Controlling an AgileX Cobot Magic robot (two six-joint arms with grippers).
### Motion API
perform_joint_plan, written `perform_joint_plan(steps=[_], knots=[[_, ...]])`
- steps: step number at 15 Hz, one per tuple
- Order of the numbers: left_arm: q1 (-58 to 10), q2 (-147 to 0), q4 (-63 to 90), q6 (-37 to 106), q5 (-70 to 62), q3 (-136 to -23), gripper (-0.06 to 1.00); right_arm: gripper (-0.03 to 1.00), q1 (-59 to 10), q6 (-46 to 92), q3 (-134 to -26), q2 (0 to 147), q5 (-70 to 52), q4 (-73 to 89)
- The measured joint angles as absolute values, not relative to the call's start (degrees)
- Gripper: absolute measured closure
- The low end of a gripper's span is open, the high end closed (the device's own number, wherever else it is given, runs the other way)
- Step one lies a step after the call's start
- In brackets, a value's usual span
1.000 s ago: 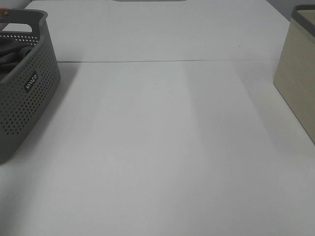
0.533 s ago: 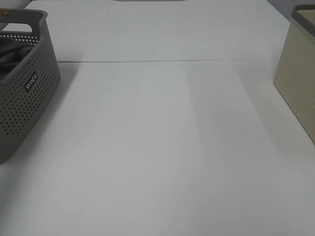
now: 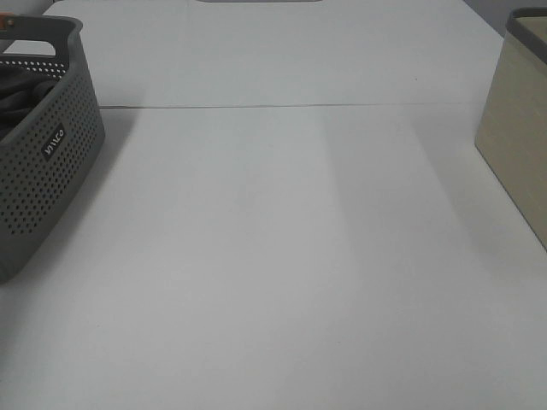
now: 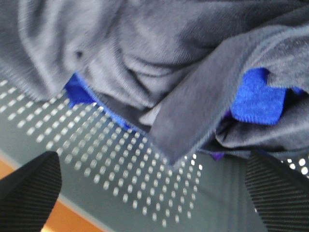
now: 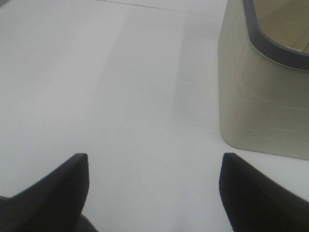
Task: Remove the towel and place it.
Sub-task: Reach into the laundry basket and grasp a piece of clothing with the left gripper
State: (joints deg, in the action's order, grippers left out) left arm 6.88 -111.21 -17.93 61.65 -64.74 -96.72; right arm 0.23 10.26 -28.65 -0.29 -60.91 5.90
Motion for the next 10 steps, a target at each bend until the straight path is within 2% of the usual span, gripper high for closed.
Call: perform_joint_plan(steps=[3, 5, 8, 10], knots=[[6.9, -114.5, -17.8, 63.3, -62.7, -96.9, -0.04, 0.24, 0.2, 10.3, -28.6, -0.3, -60.9, 5.9], [6.9, -115.9, -16.8, 63.4, -61.4, -96.9, 0.01, 0.24, 0.2, 10.3, -28.6, -0.3, -60.9, 5.9], [6.9, -115.9, -16.4, 63.8, -61.4, -96.9, 0.27, 0.24, 0.2, 10.3, -28.6, -0.3, -60.9, 5.9], [6.9, -115.9, -15.6, 63.9, -63.2, -96.9, 0.38, 0.24, 0.2, 10.3, -28.6, -0.3, -60.9, 5.9]])
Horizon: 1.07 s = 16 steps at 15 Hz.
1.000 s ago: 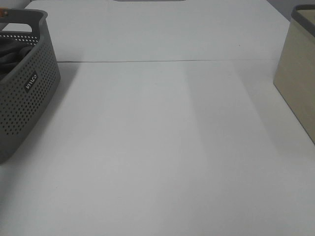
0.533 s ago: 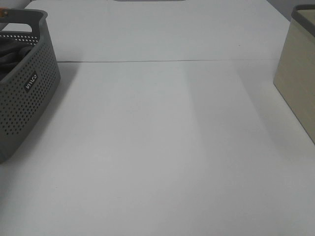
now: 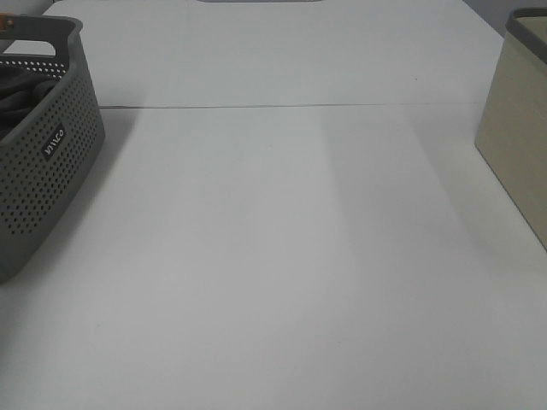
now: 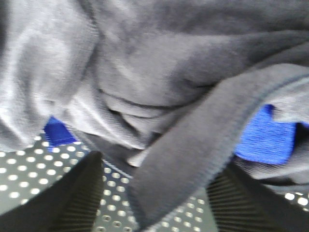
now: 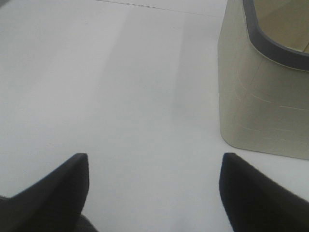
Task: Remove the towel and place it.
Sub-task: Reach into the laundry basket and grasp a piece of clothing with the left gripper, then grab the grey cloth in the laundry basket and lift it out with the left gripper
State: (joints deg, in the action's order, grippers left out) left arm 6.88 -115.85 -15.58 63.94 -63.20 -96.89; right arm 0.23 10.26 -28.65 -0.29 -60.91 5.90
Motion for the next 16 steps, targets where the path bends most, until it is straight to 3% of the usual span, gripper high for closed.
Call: perform_joint_plan(steps=[7, 9, 12, 16], knots=[[6.9, -115.9, -13.6, 63.4, -67.2, -96.9, 0.41, 0.24, 0.2, 10.3, -28.6, -0.3, -60.9, 5.9], [6.9, -116.3, -14.1, 62.3, -67.2, -96.9, 0.55, 0.24, 0.2, 10.3, -28.6, -0.3, -60.9, 5.9], [6.9, -117.8, -15.2, 59.6, -66.0, -96.9, 0.94, 0.24, 0.2, 10.3, -28.6, -0.3, -60.9, 5.9], [6.9, -117.7, -14.9, 56.5, -64.3, -96.9, 0.94, 0.24, 0.2, 10.3, -28.6, -0.3, -60.9, 5.9]])
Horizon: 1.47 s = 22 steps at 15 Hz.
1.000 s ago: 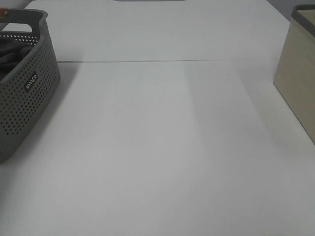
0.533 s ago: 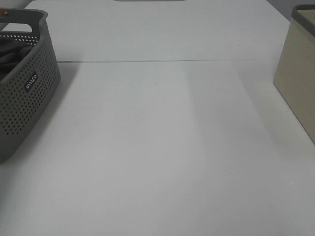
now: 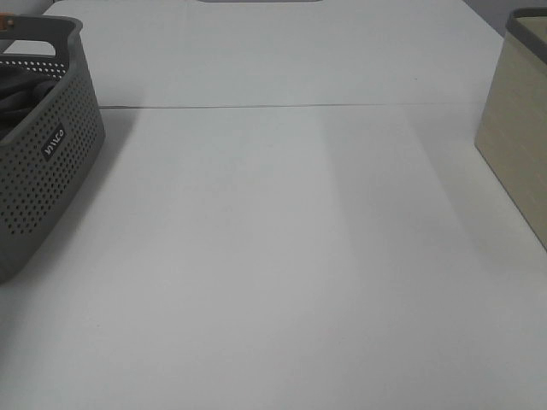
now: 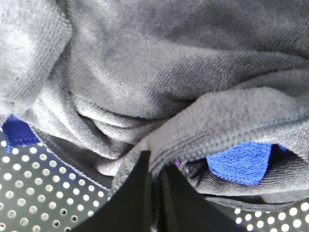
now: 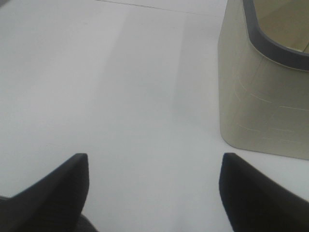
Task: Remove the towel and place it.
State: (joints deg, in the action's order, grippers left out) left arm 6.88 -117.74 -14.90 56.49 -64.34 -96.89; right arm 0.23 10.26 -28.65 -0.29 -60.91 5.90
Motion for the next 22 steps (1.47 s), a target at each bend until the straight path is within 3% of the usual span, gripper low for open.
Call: perform_joint_plan(steps=[5, 13, 22], knots=[[4.2, -109.4, -14.6, 55.4, -64.5, -96.9, 0.94, 0.24, 0.2, 10.3, -28.6, -0.3, -60.9, 5.9], [-7.4, -88.0, -18.7, 52.1, -67.8, -96.9, 0.94, 0.24, 0.2, 10.3, -28.6, -0.3, -60.9, 5.9], [-27.2, -84.2, -23.0, 43.7, -69.8, -111.8, 0.94, 0.24, 0.2, 10.7, -28.6, 7.9, -60.7, 8.3]])
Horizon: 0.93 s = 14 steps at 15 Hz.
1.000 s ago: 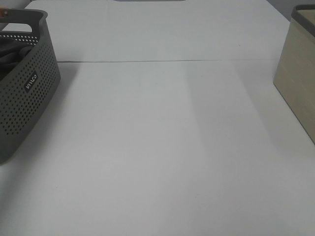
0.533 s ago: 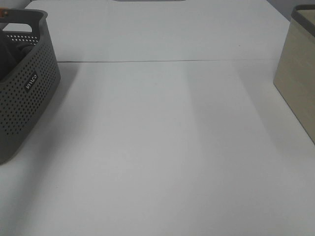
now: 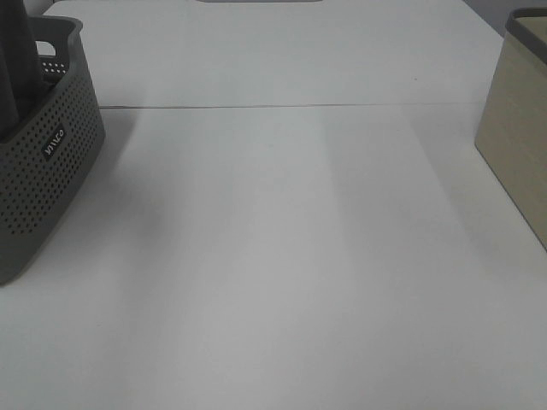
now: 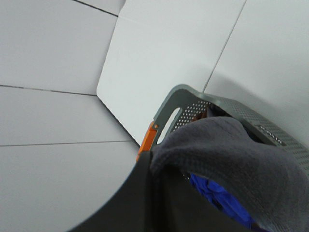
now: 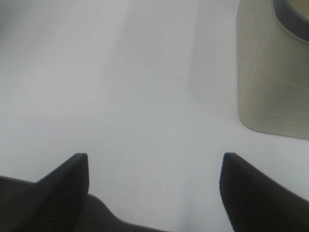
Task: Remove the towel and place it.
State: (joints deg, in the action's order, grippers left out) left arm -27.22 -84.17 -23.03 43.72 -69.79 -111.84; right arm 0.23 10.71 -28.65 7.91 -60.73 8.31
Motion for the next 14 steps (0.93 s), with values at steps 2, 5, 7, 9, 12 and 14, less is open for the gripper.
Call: perform_joint_plan(steps=[2, 5, 7, 9, 12, 14], knots=[[-30.8, -85.7, -25.2, 42.2, -69.9, -113.3, 0.94, 0.24, 0.2, 10.9, -28.6, 9.9, -60.7, 8.7], [-38.4, -92.1, -28.1, 40.2, -70.4, -118.0, 0.94, 0.24, 0.2, 14.0, -29.4, 12.9, -56.7, 11.3], [-42.8, -97.4, -28.2, 38.7, -70.5, -122.9, 0.94, 0.24, 0.2, 18.0, -29.5, 16.7, -49.1, 18.5], [-47.0, -103.8, -26.9, 35.8, -70.5, -128.3, 0.94, 0.24, 0.2, 30.9, -29.5, 27.2, -38.5, 32.4], [-48.8, -106.3, -23.4, 33.9, -70.4, -129.1, 0.94, 0.24, 0.2, 47.8, -29.5, 38.2, -32.9, 47.4], [-49.0, -107.3, -19.7, 33.6, -69.4, -129.2, 0.94, 0.24, 0.2, 66.1, -29.5, 45.8, -31.3, 62.9]])
